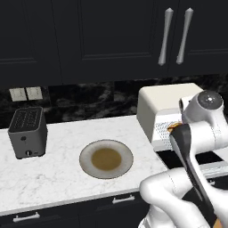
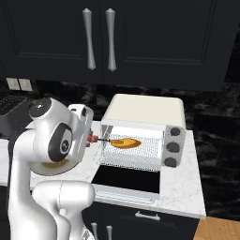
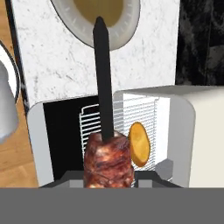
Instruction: Pick up the kebab skewer and baguette bread, and place them inside the toaster oven. Close the toaster oven door and start by setting the timer.
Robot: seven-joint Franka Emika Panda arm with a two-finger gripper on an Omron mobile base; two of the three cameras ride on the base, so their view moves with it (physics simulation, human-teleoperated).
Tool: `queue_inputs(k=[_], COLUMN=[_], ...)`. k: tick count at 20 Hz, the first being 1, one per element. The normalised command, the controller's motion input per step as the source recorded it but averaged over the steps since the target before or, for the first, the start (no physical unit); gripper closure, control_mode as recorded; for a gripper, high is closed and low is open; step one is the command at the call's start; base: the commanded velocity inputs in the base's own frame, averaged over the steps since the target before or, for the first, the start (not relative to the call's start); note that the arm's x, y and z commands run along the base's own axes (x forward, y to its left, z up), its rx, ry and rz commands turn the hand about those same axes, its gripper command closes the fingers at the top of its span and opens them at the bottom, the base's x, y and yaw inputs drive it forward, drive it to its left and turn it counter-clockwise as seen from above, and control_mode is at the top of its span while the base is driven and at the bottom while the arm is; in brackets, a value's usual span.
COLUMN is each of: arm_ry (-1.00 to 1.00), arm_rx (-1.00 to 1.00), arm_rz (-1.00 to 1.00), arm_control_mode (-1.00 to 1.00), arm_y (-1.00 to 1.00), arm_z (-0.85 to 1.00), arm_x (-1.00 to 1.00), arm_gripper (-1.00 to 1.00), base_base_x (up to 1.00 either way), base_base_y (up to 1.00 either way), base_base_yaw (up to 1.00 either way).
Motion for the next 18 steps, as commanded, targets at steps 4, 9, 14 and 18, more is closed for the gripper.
queue_inputs(k=[4,9,14,18], arm_ry=[0.00,0.03,0.30,0.41], arm_rx=[0.09,0.07,0.00,0.00], arm_rz=[0.02,0.06,0.09,0.14], arm_control_mode=[-1.00,-1.00,-1.00,-1.00], arm_y=[-0.99,-0.85,-0.21,0.00], arm_z=[0.00,0.00,0.00,-0.14], arm_x=[0.08,0.15,0.41,0.74], arm_gripper=[1.00,1.00,1.00,1.00], base_base_x=[0.00,0.00,0.00,0.00], base_base_y=[0.00,0.00,0.00,0.00], base_base_yaw=[0.00,0.00,0.00,0.00])
